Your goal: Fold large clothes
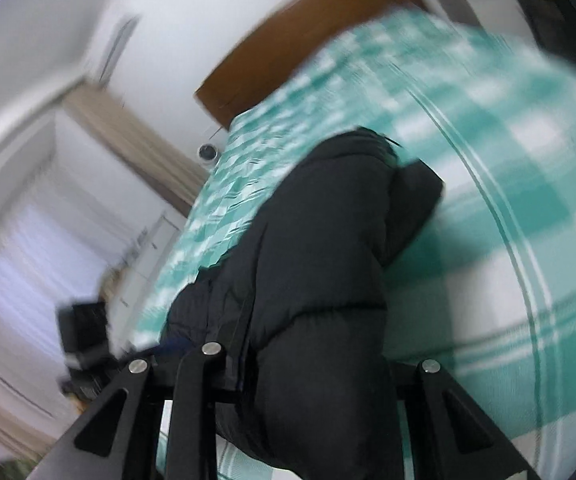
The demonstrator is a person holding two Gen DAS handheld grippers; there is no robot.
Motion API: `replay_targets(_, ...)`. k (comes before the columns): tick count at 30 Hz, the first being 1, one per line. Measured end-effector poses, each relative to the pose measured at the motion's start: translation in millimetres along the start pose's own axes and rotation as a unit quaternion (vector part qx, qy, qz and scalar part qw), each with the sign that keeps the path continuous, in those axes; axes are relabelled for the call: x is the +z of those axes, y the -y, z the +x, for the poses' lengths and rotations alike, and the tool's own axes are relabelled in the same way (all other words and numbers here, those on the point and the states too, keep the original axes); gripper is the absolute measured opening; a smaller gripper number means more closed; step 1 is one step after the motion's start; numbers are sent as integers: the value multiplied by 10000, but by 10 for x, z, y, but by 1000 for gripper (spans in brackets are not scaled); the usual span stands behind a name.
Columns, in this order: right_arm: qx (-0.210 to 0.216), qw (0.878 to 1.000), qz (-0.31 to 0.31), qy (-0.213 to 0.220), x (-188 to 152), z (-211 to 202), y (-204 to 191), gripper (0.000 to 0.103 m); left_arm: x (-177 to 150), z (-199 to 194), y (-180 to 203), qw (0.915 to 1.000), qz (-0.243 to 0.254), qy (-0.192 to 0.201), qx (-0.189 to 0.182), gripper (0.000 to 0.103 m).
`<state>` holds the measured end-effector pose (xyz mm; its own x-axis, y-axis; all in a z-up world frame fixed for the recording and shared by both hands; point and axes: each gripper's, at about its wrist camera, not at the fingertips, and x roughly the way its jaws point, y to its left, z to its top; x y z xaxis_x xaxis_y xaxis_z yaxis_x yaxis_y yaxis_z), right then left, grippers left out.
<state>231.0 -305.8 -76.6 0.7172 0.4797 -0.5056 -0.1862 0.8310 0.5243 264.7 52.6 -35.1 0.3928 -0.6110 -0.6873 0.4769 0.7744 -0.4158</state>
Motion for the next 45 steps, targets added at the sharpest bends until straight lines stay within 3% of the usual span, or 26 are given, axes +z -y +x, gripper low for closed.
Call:
replay_targets(4, -540, 9879, -1452, -61, 92, 177, -1082, 26, -32, -516, -738, 9953, -518, 233, 787, 97)
replay_targets(8, -799, 9628, -2571, -242, -133, 663, -2003, 26, -274, -1052, -1418, 9841, -1444, 599, 842, 97)
replay_targets(12, -1126, 9260, -3577, -434, -609, 1297, -2669, 26, -374, -1508, -1739, 9770, -1807, 1035, 460, 97)
replay_targets(15, -1356, 8926, -4269, -517, -1065, 1748, -2958, 26, -277, -1569, -1783, 9769, -1874, 964, -343, 99)
replay_targets(17, -1409, 8836, -4441, -457, -1275, 1864, -3060, 27, -104, -1376, -1756, 9780, -1805, 743, -734, 100)
replay_targets(20, -1574, 8696, -4672, -282, -1473, 1895, -3149, 28, 98, -1043, -1657, 9829, -1499, 391, -997, 100)
replay_targets(23, -1618, 8626, -4785, -279, -1509, 1896, -3164, 28, 326, -853, -1457, 9830, -1114, 214, -1445, 100)
replay_targets(24, -1642, 8599, -4826, -272, -1486, 1923, -3164, 28, 391, -816, -1368, 9847, -972, 183, -1437, 100)
replay_targets(26, -1711, 8529, -4928, -219, -1504, 1923, -3174, 28, 541, -698, -1201, 9907, -630, 54, -1207, 100)
replay_targets(28, -1765, 8463, -5023, -174, -1518, 1957, -3120, 28, 656, -557, -1041, 9970, -308, -153, -688, 100)
replay_targets(32, -1835, 8301, -5266, -55, -1591, 2024, -3125, 28, 781, -240, -846, 9973, 48, -639, 358, 96)
replay_targets(33, -1838, 8273, -5308, -21, -1603, 2017, -3126, 28, 801, -177, -829, 9960, 52, -732, 512, 71)
replay_targets(34, -1822, 8271, -5317, 0, -1599, 2002, -3121, 31, 777, -159, -845, 9957, -37, -791, 479, 47)
replay_targets(36, -1639, 8359, -5239, 8, -1571, 1952, -3127, 41, 793, -149, -939, 9958, -308, -789, 343, 36)
replay_targets(37, -1316, 8469, -5152, -54, -1523, 1848, -3140, 56, 762, -179, -960, 9959, -294, -763, 387, 33)
replay_targets(39, -593, 8718, -4853, -298, -1397, 1587, -3148, 67, 734, -228, -1055, 9959, -284, -719, 472, 32)
replay_targets(42, 271, 9111, -4079, -527, -1095, 1189, -3024, 67, 664, -389, -1322, 9954, -463, -687, 489, 32)
replay_targets(43, 361, 9235, -3790, -462, -933, 1065, -2923, 67, 632, -444, -1420, 9950, -531, -653, 533, 32)
replay_targets(45, 68, 9348, -3539, -300, -690, 1019, -2744, 67, 545, -509, -1670, 9934, -754, -594, 626, 32)
